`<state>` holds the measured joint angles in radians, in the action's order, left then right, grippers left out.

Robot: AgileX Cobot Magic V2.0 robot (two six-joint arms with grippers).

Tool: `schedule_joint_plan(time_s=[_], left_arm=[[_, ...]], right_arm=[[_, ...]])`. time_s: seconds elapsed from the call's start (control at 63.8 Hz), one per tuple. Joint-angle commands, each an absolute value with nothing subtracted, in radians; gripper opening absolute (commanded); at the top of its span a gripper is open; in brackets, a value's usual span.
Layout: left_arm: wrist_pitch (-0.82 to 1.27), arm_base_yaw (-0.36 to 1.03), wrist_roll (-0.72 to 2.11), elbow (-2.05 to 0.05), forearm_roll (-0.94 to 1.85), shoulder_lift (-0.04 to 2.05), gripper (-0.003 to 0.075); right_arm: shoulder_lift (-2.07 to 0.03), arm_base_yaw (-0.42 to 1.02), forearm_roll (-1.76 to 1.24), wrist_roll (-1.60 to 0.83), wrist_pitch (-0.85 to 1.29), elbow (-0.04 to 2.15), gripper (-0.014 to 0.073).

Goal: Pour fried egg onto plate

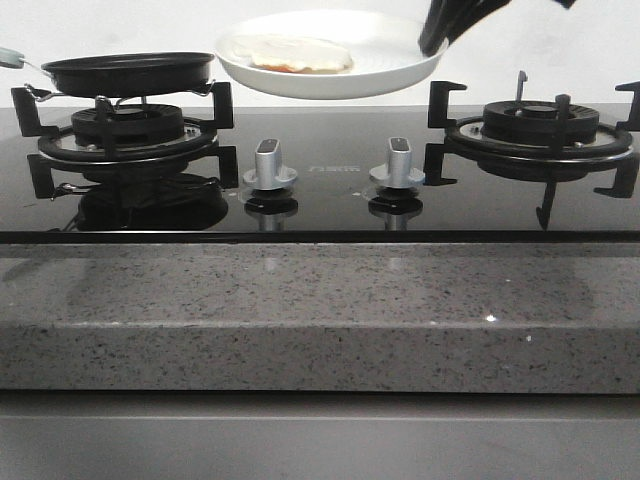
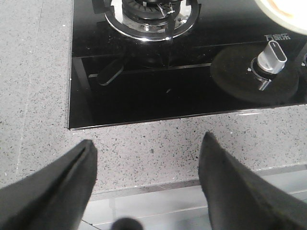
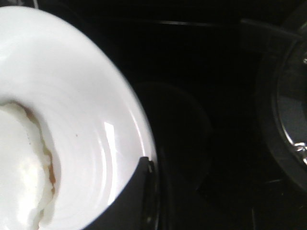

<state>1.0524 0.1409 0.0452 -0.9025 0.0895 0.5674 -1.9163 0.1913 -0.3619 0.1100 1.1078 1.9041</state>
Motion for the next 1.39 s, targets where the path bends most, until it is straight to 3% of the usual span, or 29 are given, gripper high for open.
schedule_joint_plan(time_s=[0.0, 0.361, 0.47, 0.596, 0.674, 0.956, 1.129, 1.379], left_arm=[[0.993, 0.150, 0.035, -0.927, 0.098, 0.570, 0.0449], [0.993, 0.150, 0.035, -0.927, 0.098, 0.570, 0.0449], [0.993, 0.150, 0.035, -0.927, 0.100, 0.570, 0.0449], [0.993, 0.150, 0.035, -0.927, 0.100, 0.570, 0.0449], [0.993, 0.150, 0.035, -0.927, 0.100, 0.570, 0.0449], [0.993, 0.150, 0.035, -0.927, 0.100, 0.570, 0.0449], [0.993, 0.150, 0.035, -0.927, 0.100, 0.570, 0.0449], [0.993, 0.150, 0.035, -0.927, 0.100, 0.570, 0.0449]], right_arm=[[-1.925, 0.177, -0.394, 0.171, 1.126, 1.997, -0.0069], [-2.063, 0.174, -0.352, 0.332, 1.134, 2.070, -0.0042], [-2.076, 0.172, -0.326, 0.349, 1.150, 2.070, 0.0066], [-2.074, 0.172, -0.328, 0.349, 1.150, 2.083, 0.0255], [-2.071, 0.172, -0.328, 0.349, 1.165, 2.109, 0.0316], [-1.999, 0.174, -0.327, 0.303, 1.334, 2.232, 0.0319], [-1.874, 0.191, -0.327, 0.208, 1.334, 2.223, 0.0319], [-1.628, 0.206, -0.304, 0.101, 1.333, 2.043, 0.0319]])
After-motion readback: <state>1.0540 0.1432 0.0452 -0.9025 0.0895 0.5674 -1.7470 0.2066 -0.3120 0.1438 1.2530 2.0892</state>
